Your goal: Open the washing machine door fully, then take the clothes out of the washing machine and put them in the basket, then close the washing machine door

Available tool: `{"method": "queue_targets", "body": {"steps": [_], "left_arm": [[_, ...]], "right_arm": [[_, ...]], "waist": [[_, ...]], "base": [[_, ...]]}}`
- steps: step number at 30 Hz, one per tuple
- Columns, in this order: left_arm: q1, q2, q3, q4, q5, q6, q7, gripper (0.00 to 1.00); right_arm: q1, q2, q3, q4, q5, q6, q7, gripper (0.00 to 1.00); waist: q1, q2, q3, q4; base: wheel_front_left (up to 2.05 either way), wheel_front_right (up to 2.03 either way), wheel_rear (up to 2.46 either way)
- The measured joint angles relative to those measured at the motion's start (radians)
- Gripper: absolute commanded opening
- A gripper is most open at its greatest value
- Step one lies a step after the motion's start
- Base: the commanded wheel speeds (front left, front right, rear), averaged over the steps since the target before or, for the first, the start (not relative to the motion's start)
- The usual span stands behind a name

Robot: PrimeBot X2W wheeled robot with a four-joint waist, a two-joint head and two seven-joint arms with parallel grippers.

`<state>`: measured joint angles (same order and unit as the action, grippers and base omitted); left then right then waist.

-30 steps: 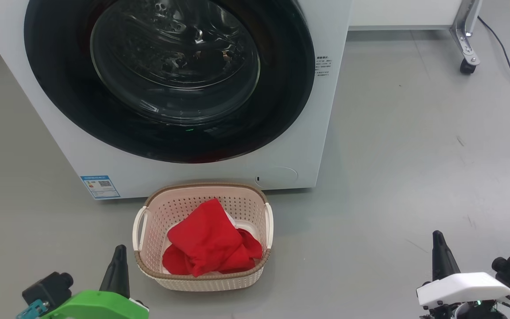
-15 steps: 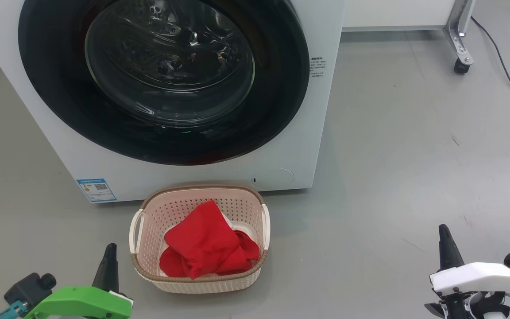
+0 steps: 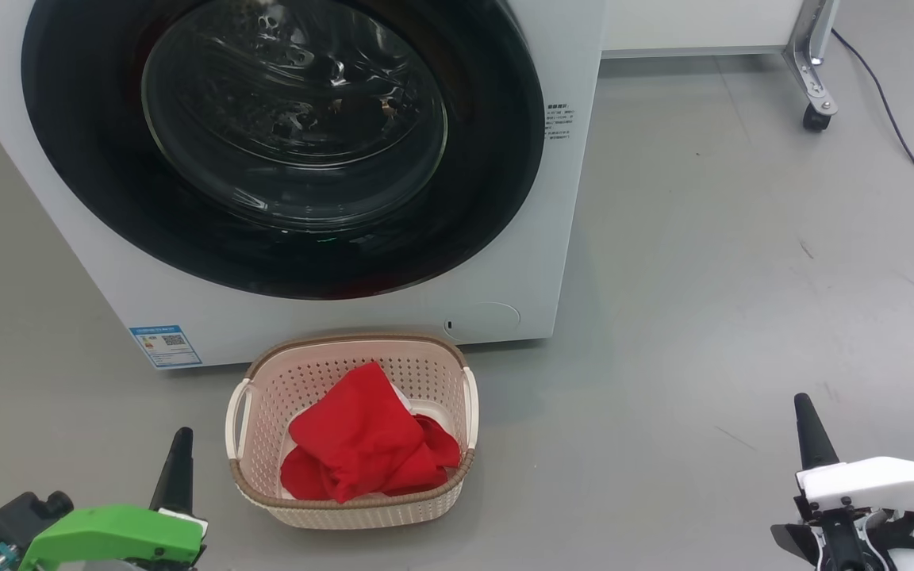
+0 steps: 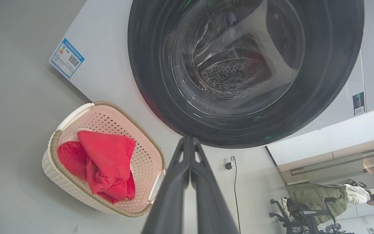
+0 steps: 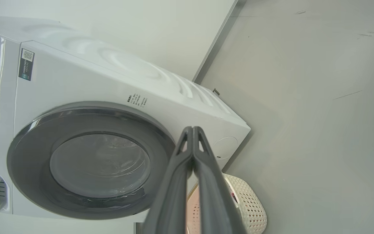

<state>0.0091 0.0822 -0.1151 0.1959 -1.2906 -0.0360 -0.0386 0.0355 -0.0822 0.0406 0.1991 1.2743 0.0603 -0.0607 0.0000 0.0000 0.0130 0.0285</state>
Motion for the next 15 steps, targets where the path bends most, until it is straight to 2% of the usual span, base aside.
{"method": "queue_targets", "body": {"steps": [15], "left_arm": [[-0.021,0.005,0.052,0.026,-0.201,-0.041,0.039,0.0]], "right_arm": [[-0.036,-0.013,-0.035,0.026,0.221,0.026,0.044,0.0]], "waist": [[0.0,0.0,-0.005,-0.015]], "base": [[0.0,0.0,0.0]]}}
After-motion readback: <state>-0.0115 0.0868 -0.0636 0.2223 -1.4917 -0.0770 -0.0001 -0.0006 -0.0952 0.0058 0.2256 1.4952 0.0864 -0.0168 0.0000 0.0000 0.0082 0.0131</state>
